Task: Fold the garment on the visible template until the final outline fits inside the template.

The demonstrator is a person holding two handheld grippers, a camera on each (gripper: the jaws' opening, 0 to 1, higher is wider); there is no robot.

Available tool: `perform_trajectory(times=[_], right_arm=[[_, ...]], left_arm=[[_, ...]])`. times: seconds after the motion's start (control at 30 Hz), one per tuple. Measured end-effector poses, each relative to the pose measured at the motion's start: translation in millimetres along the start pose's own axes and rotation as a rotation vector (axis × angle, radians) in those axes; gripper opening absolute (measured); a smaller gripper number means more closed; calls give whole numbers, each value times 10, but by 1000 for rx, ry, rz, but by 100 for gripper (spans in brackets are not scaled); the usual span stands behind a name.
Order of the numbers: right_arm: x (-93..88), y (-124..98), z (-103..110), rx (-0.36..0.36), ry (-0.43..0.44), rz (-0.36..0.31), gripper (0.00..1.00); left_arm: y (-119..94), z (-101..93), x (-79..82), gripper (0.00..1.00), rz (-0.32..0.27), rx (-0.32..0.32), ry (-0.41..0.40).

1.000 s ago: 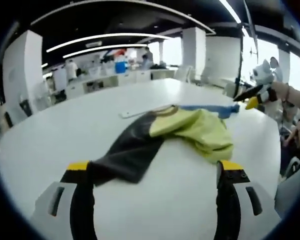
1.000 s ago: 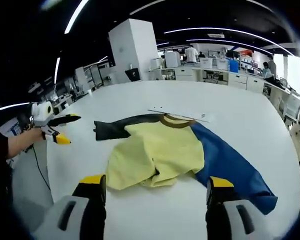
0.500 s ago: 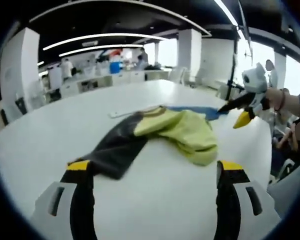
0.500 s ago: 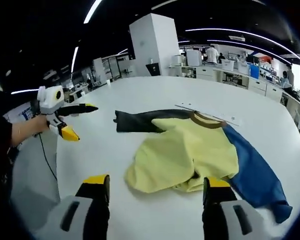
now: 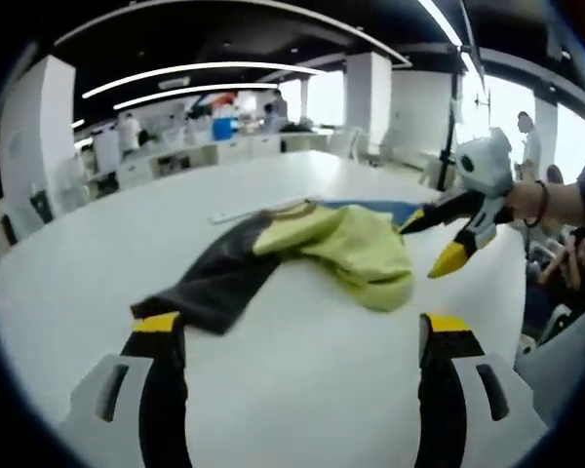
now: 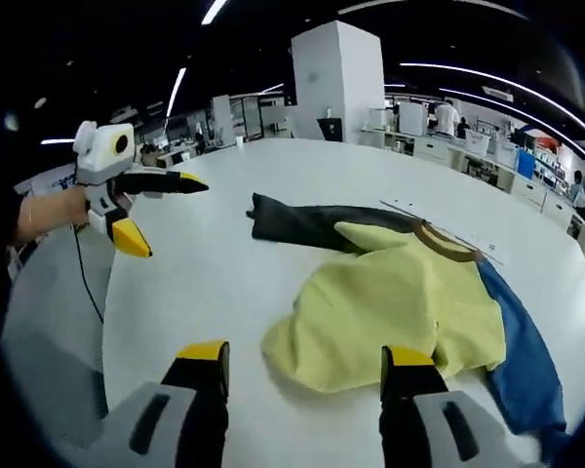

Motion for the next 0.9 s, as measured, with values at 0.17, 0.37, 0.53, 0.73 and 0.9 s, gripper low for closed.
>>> perform_trajectory(times=[0.17, 0.37, 0.53, 0.73, 0.9], right_arm=[[-20, 171, 54, 1, -53, 19, 51], [-42, 335, 64, 8, -100, 46, 40], [-92, 440, 20, -1, -120, 79, 36], [-164, 509, -53, -7, -137, 132, 31], [-153, 510, -71, -8, -149, 136, 23]], left_arm=[[-6, -60, -23, 93, 6, -18, -7], [-20, -99, -29, 93, 5, -27, 4], [-29, -98, -69, 92, 16, -25, 7], [-56, -104, -89, 92, 25, -14, 0], [-56, -105, -91, 91, 25, -9, 1]])
Point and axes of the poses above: the point that each gripper's makers call its tool centre point, and the gripper's own axes: y roughly forward along the fingers, z roughly to its left, x roughly out of its top, the point moved 3 cm from there along -y, roughly backward along the fingers, and after that the axes turned 15 degrees about x, right-handed, at the moved point
